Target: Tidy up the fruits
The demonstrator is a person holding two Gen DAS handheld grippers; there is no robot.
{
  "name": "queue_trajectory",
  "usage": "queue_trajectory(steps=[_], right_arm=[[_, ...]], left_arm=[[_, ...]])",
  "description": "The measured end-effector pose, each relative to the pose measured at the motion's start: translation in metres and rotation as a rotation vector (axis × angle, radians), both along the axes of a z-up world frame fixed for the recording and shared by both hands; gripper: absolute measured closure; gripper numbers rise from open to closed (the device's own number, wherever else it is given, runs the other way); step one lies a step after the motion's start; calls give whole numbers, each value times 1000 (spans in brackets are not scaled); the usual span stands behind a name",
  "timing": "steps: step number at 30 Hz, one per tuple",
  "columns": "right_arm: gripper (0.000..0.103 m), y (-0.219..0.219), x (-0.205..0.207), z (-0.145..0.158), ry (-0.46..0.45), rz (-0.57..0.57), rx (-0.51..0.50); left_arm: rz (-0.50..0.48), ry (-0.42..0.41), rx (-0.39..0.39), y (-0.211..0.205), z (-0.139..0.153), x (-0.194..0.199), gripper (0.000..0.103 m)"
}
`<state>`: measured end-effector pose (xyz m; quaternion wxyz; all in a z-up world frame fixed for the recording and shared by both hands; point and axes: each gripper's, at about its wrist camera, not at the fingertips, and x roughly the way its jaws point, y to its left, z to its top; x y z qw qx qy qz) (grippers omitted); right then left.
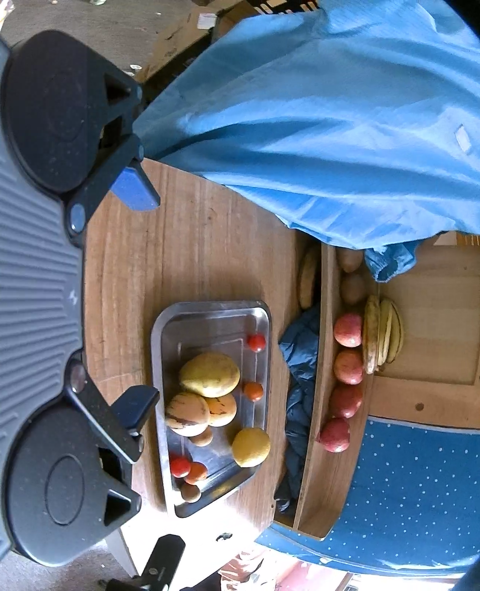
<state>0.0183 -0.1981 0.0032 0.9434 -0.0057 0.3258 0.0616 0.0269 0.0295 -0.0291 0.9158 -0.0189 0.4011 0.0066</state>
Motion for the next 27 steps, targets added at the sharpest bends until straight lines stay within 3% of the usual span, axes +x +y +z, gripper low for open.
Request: queue_trajectory(steps=[10,27], right_arm=[[1,-9,-4,-2,68,34,-12],[1,-10,-11,-2,71,46,-5]], left_arm=[[21,21,10,-11,1,-17,1],[39,17,11,-11,5,-28,1]])
